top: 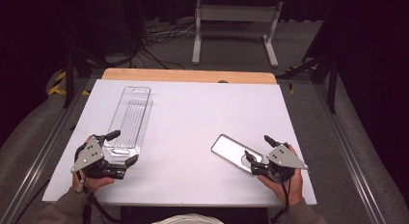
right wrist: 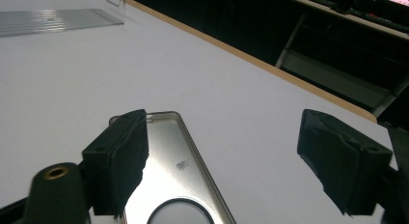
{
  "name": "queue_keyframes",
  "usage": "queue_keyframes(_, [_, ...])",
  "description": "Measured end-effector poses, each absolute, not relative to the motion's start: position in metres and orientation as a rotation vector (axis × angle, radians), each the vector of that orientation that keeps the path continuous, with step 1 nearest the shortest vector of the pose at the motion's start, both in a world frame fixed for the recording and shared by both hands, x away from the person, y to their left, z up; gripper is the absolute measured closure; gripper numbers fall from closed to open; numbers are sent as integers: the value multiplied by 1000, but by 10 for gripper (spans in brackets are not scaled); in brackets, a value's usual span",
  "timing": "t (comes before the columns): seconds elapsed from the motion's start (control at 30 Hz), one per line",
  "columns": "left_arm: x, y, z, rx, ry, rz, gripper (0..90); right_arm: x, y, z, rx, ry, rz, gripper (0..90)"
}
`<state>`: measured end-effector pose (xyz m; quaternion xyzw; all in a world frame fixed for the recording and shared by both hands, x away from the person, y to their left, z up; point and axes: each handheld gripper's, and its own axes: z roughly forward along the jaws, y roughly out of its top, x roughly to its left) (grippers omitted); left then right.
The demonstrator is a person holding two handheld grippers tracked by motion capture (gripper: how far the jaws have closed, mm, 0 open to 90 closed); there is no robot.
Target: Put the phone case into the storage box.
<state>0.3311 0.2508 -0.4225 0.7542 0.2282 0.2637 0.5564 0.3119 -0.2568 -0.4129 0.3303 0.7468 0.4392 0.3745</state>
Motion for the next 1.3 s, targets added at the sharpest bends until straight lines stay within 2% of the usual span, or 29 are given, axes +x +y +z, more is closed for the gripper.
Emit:
queue_keyframes(0.07, [331,250,-423,1786,545,606,37,317,-255,-414,864,1945,1116,334])
queue_keyframes(0.1, [332,250,-423,1786,545,609,37,317,-255,-414,864,1945,1116,334])
queue_keyframes(0.13, [332,251,-423,1797,541,609,39,324,-252,-415,875,1986,1116,448])
queue_keyframes(0.17, [332,250,-424,1793,543,610,39,327,-251,-415,884,2005,1118,473])
queue_keyframes(0.2, [332,249,-424,1794,543,609,39,331,-249,-415,890,2021,1113,544])
queue_keyframes(0.3, [332,249,-424,1795,537,610,39,339,-244,-416,889,2066,1110,598])
queue_keyframes(0.4, [333,248,-424,1795,539,603,40,356,-233,-417,894,2123,1112,741])
queue_keyframes(0.47, [333,248,-424,1795,540,600,40,360,-230,-417,899,2136,1109,768])
queue_keyframes(0.53, [333,249,-425,1797,537,601,40,373,-221,-417,918,2166,1108,832])
queue_keyframes(0.57, [333,249,-425,1797,537,601,40,373,-221,-417,918,2166,1108,832])
queue_keyframes(0.6, [333,250,-424,1797,536,603,41,381,-215,-418,920,2175,1106,891])
queue_keyframes(0.97, [334,251,-425,1795,540,604,42,422,-197,-429,988,2223,1012,900])
queue_keyframes(1.3, [334,250,-426,1799,540,591,42,442,-194,-441,1057,2265,917,900])
